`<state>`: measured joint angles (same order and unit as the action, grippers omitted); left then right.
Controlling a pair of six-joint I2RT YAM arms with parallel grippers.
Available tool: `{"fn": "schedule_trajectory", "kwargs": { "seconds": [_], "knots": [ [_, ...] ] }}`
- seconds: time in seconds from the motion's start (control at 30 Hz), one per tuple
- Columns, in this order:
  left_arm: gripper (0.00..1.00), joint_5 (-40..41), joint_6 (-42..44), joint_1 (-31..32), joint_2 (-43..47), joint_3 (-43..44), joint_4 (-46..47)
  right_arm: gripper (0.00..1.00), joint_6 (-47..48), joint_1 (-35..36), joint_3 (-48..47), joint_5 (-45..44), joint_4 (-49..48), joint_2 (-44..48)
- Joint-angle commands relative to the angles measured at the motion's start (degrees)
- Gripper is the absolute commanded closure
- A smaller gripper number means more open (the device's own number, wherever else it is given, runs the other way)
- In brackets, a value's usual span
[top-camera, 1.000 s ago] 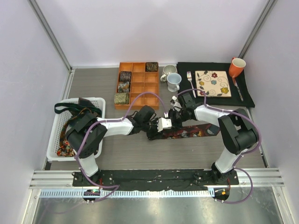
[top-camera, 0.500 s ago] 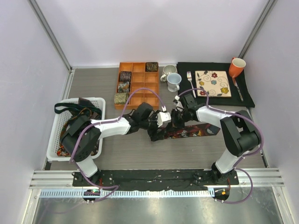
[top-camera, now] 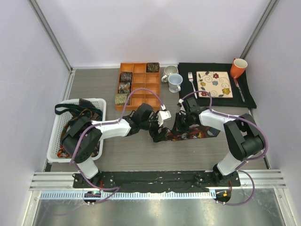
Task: Roll the ties
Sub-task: Roll the tie at the center of the board.
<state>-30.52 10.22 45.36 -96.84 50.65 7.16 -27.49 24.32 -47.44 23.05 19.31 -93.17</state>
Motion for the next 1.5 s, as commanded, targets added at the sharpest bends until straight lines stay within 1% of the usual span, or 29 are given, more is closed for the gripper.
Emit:
{"fn": "schedule_trajectory", "kwargs": {
  "seconds": [0.0,0.17,0.23,0.4,0.47,0.57,0.6,0.63,0.67,0.7,0.77,0.8,0.87,0.9,1.0,1.03,1.07,1.1,1.13,1.17,1.23,1.27,1.37,1.47],
  "knots": [
    [0.17,-2.00,-4.23,-0.28,-2.56,1.02,5.05,0.99,2.97,0.64,2.53,-9.07,4.86,-1.76],
    [0.18,-2.96,-8.01,-0.28,-6.16,1.99,8.22,0.99,2.96,0.73,2.62,-8.72,4.68,-1.93],
    [0.21,-2.79,-9.69,-0.28,-7.83,2.52,9.71,0.99,2.96,0.82,2.62,-8.37,4.42,-1.93],
    [0.30,-2.70,-9.78,-0.19,-9.07,2.52,12.09,0.99,2.61,0.82,2.35,-7.23,3.11,-2.72],
    [0.31,-2.79,-11.80,-0.19,-9.42,2.35,12.70,0.99,2.35,0.91,1.92,-6.70,2.75,-3.25],
    [0.42,-3.05,-11.63,-0.19,-9.95,2.00,12.01,0.99,2.08,1.17,0.95,-6.44,1.96,-4.48],
    [0.50,-2.35,-11.19,-0.19,-9.86,1.73,11.48,0.99,2.08,1.17,0.77,-6.52,1.96,-4.57],
    [0.53,-2.35,-10.49,-0.28,-9.69,1.29,11.13,0.99,2.17,1.26,0.68,-6.52,1.70,-4.74],
    [0.56,-2.35,-8.39,-0.28,-8.90,0.33,10.08,0.99,1.91,1.26,0.16,-6.44,1.35,-4.92],
    [0.63,-2.17,-7.15,-0.28,-8.20,-0.29,9.55,0.99,1.91,1.26,-0.19,-6.18,1.08,-5.18],
    [0.69,-2.00,-3.91,-0.45,-6.97,-2.21,7.80,0.99,1.65,1.35,-1.94,-5.21,0.56,-6.23],
    [0.74,-1.74,-2.85,-0.45,-5.48,-2.83,7.09,0.99,1.47,1.35,-2.74,-4.77,0.64,-6.76],
    [0.79,-0.16,-0.21,-0.45,-4.07,-4.41,4.81,0.99,0.77,1.35,-5.10,-3.37,0.81,-6.94],
    [0.84,0.55,1.80,-0.45,-3.02,-4.94,4.27,0.99,0.51,1.35,-5.81,-2.58,0.99,-6.51],
    [0.89,3.19,5.67,-0.54,-1.87,-6.53,2.34,0.91,-1.51,1.26,-7.14,0.14,2.39,-3.96],
    [0.90,3.54,6.56,-0.45,-1.69,-6.62,1.90,0.85,-1.95,1.09,-7.14,0.76,2.66,-3.00],
    [0.92,4.32,7.44,-0.54,-1.78,-6.62,0.85,0.82,-3.26,0.91,-6.88,1.47,3.10,-1.07],
    [0.92,4.51,9.10,-0.54,-1.78,-6.53,0.23,0.79,-3.89,0.73,-6.61,2.52,3.28,0.16],
    [0.93,4.59,9.99,-0.45,-1.86,-6.36,-0.30,0.74,-4.50,0.12,-5.92,3.31,3.45,1.13],
    [0.94,4.94,10.95,-0.54,-1.95,-6.27,-1.00,0.71,-5.12,-0.06,-5.65,4.10,3.45,2.97],
    [0.94,5.56,12.36,-0.37,-2.56,-5.48,-1.88,0.66,-6.61,-0.41,-5.03,6.21,3.37,4.56],
    [0.94,6.35,12.54,-0.36,-2.83,-5.22,-2.75,0.61,-7.05,-0.76,-4.77,7.00,3.37,5.35],
    [0.94,6.88,13.95,-0.28,-3.36,-4.42,-3.55,0.50,-8.19,-0.85,-4.33,10.08,2.93,6.94],
    [0.94,6.88,15.71,0.07,-3.44,-4.25,-3.99,0.47,-9.34,-0.85,-3.28,12.72,0.47,6.86]
  ]
}}
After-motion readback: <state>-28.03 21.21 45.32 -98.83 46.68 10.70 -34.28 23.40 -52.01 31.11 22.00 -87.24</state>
